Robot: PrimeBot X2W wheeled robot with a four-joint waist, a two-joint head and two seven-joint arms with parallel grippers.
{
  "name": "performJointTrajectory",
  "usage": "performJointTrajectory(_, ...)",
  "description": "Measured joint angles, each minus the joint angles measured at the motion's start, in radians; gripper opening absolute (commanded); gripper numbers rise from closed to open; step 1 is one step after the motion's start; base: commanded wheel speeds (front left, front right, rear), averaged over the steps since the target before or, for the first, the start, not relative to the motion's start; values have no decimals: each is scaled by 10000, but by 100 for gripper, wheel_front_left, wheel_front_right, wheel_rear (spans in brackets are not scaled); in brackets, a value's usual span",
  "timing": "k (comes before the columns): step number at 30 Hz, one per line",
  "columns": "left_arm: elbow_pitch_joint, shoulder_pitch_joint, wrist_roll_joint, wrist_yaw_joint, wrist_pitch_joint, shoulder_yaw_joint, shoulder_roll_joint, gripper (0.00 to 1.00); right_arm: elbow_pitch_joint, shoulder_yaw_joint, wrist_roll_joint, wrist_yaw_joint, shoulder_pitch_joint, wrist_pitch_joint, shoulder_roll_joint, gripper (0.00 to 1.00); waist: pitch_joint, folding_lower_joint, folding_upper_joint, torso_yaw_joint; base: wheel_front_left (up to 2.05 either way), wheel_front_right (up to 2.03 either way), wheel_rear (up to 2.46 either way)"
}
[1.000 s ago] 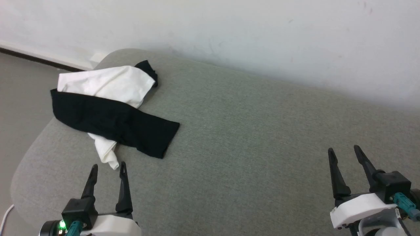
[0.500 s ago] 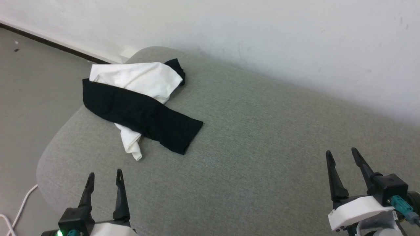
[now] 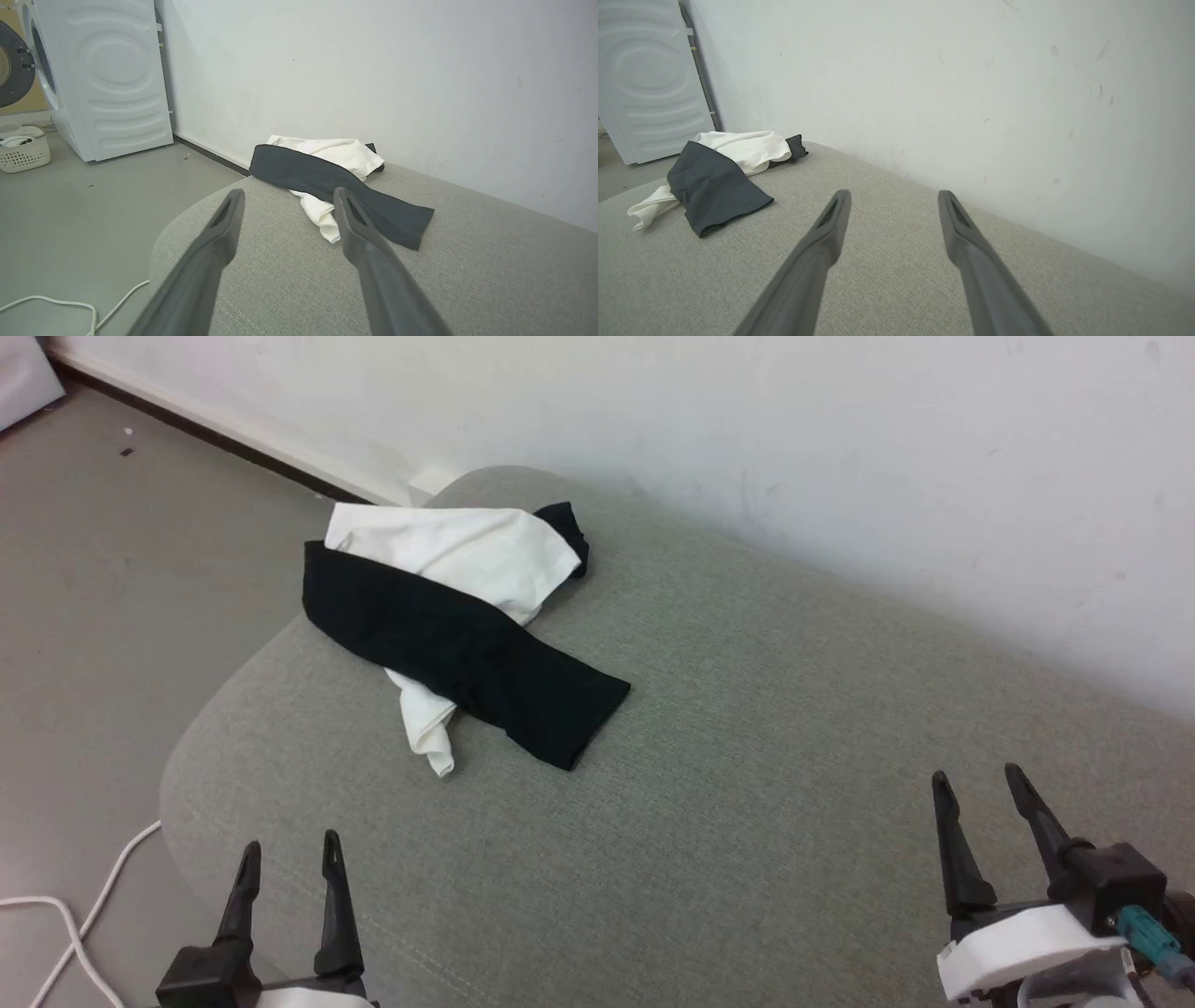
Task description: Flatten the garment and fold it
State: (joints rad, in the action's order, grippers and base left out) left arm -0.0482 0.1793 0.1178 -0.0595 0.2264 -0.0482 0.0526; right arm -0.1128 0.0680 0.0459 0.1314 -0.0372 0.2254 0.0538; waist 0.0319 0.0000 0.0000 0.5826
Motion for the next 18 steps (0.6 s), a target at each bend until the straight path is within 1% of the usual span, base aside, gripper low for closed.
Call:
performJointTrajectory(14,2,170,69,6,301,-29,15,100,-140,159,105,0,-144,307,-4,100,174,-1,0,698,0,0,0)
performJointTrajectory(18,0,255,69,17,305,-38,21,100,-198,153,157,0,-144,311,-6,100,198,-1,0,681,0,0,0)
